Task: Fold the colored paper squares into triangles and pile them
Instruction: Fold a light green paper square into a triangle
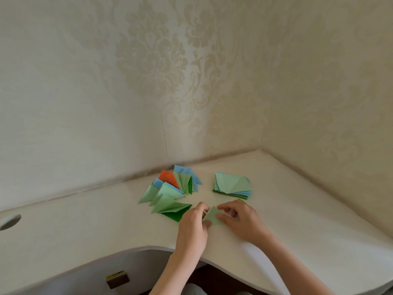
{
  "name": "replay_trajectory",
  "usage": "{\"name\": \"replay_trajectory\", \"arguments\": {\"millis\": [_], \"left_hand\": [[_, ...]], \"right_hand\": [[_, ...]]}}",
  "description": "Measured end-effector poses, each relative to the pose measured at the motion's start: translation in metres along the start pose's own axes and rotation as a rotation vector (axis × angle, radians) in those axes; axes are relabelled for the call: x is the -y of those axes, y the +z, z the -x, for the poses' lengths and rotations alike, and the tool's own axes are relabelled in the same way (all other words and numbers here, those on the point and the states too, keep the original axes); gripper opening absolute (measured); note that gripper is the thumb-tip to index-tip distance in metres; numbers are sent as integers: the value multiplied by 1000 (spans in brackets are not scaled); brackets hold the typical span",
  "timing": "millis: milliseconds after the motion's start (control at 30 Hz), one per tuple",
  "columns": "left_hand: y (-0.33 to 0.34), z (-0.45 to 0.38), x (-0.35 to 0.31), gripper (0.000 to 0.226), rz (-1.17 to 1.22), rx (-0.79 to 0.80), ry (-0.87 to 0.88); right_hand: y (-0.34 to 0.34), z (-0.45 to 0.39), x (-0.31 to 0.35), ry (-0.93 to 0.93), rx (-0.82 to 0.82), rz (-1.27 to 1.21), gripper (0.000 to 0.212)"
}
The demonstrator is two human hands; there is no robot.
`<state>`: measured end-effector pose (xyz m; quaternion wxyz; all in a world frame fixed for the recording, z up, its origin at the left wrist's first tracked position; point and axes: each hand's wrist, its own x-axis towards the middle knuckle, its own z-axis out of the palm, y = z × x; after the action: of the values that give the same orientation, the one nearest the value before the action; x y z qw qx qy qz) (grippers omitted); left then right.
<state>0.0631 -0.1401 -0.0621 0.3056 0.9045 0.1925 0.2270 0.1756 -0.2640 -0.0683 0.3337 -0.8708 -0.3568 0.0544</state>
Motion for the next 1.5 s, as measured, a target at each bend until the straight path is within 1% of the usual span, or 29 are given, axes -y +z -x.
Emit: {"name": "replay_trajectory", "arguments": {"millis": [100,167,233,333,400,467,600,700,767,833,933,1067,1133,1233,1333,1433,1500], "left_hand": [[-5,2,9,16,35,-10,49],[-14,6,15,17,72,-20,83],[-30,8,28,21,92,-102,133],[-56,10,59,39,2,-228,157],[-69,8,76,46,-64,-228,131],[-73,5,85,48,-129,-187,131],[-64,-6,85,43,-199,-141,174],[-57,-16,83,29,-206,-173,185],[-58,-23,82,19,-178,-188,134],[-64,-29,84,14,-109,-165,46],[-76,-36,89,14,2,-40,-54],[-89,-37,92,19,28,142,-85],[-95,-37,95,21,53,158,-126],[-102,-34,103,13,86,46,-135],[-103,-28,108,6,109,-54,-126],[-96,-24,112,15,52,-116,-74],[-88,-24,111,15,4,-133,-79]], "right_hand": [[5,-1,13,5,-62,-43,12],[9,-1,20,-14,-70,-57,8],[10,-2,23,-28,-90,-113,6],[8,-3,21,-44,-149,-186,10],[7,-4,19,-67,-179,-190,9],[8,-5,19,-82,-187,-180,7],[11,-3,16,-85,-172,-165,8],[9,0,12,-88,-153,-153,17],[7,1,9,-84,-134,-158,23],[7,0,10,-99,-107,-151,22],[16,-9,24,-142,-30,-136,5],[46,-27,56,-155,20,-167,13],[62,-35,71,-135,15,-195,13],[75,-45,82,-102,-31,-173,11],[84,-50,84,-53,-81,-134,13],[94,-49,85,-33,-132,-88,22],[99,-48,86,-26,-190,-58,26]]}}
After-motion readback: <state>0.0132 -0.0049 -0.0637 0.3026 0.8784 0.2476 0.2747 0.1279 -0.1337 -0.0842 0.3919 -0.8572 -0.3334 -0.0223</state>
